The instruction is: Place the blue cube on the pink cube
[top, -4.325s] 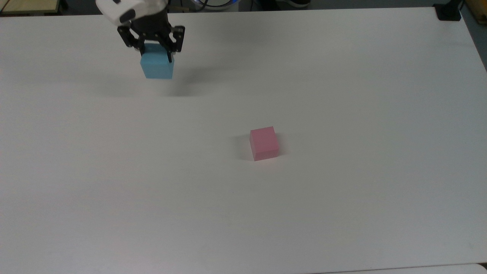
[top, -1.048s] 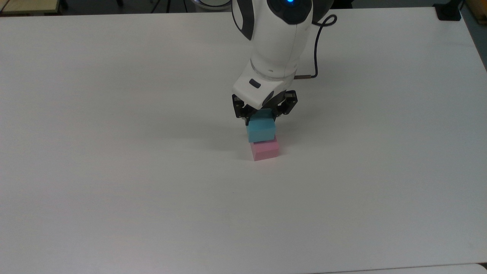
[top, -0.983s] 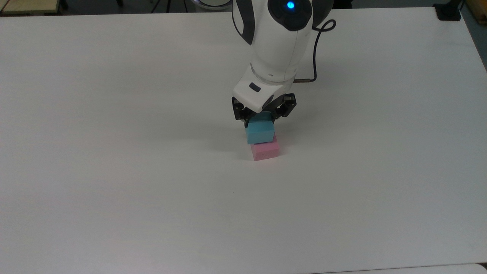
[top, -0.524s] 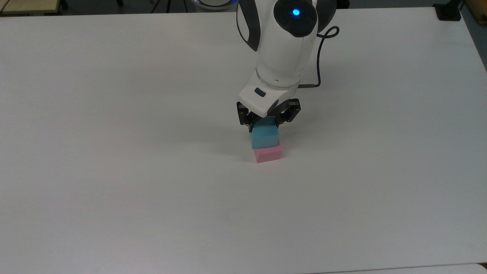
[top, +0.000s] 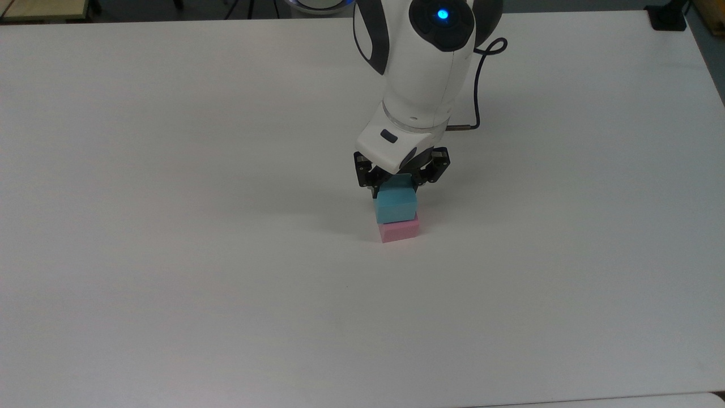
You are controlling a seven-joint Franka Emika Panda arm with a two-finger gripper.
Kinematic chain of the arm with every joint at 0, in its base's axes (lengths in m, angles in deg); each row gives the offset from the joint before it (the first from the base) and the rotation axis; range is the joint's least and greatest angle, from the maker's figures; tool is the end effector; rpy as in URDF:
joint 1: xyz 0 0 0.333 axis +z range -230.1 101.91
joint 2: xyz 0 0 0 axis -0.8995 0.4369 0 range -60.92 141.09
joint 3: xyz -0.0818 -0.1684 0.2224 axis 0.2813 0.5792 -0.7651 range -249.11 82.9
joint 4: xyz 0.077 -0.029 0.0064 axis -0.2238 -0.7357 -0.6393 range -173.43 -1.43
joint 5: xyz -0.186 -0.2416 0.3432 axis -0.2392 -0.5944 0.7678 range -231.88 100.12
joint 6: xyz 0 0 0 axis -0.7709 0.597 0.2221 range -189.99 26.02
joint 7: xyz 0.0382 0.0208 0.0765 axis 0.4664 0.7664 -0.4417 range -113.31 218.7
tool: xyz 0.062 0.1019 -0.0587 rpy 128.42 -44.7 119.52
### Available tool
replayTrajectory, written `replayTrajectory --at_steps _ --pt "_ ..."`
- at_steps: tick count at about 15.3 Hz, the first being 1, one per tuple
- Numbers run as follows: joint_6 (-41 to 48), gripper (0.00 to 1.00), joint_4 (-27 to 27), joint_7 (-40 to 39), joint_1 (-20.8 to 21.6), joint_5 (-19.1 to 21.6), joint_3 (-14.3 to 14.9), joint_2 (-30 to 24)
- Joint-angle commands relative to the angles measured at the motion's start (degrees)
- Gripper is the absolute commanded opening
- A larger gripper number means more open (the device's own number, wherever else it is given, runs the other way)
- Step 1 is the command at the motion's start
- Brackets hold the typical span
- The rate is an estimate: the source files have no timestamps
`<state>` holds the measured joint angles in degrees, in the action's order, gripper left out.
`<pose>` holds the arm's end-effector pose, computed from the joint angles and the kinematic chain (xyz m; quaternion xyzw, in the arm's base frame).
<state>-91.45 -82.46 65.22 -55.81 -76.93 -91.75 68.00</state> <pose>0.7288 0.1925 0.3278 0.9957 0.0685 0.0461 0.0425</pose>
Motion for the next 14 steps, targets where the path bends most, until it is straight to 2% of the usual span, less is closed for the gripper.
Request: replayTrajectory --at_steps 1,5,10,13,14 --pt "-0.8 1.0 0.9 1.4 0.9 -1.1 0.5 0.8" --pt "-0.8 1.0 0.9 1.4 1.6 -3.2 0.5 1.5" --pt "-0.8 1.0 0.9 1.5 1.6 -2.9 0.5 1.3" --pt "0.7 1.0 0.8 7.3 0.9 -2.2 0.5 -3.3" --pt "5.1 1.0 0.9 10.8 0.1 -2.2 0.5 -5.3"
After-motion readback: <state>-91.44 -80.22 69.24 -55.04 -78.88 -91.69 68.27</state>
